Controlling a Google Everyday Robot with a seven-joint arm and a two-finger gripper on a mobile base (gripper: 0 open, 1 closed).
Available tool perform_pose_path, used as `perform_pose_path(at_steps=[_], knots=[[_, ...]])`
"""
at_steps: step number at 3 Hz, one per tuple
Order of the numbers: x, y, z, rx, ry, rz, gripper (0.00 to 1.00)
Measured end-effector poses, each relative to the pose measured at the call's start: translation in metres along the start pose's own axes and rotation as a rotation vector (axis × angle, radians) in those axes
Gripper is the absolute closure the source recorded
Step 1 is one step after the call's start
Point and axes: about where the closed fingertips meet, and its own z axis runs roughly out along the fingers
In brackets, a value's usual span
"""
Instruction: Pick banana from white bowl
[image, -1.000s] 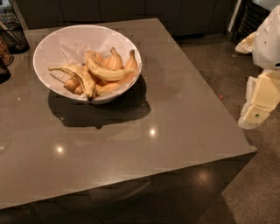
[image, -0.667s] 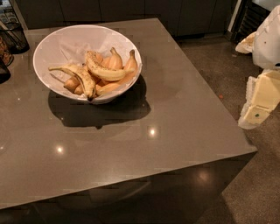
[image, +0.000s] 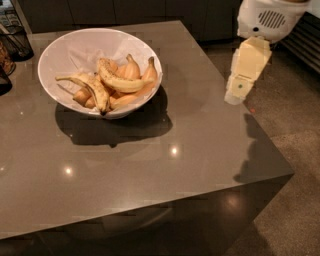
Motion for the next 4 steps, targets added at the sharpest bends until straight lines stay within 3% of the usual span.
perform_pose_path(at_steps=[1, 2, 3, 4], knots=[[-0.008, -0.005, -0.001, 0.023, -0.023, -0.006, 0.00], [-0.039, -0.001, -0.002, 0.071, -0.041, -0.040, 0.00], [-0.096, 0.011, 0.004, 0.101, -0.016, -0.094, 0.00], [-0.100, 0.009, 0.001, 0.115, -0.031, -0.096, 0.00]])
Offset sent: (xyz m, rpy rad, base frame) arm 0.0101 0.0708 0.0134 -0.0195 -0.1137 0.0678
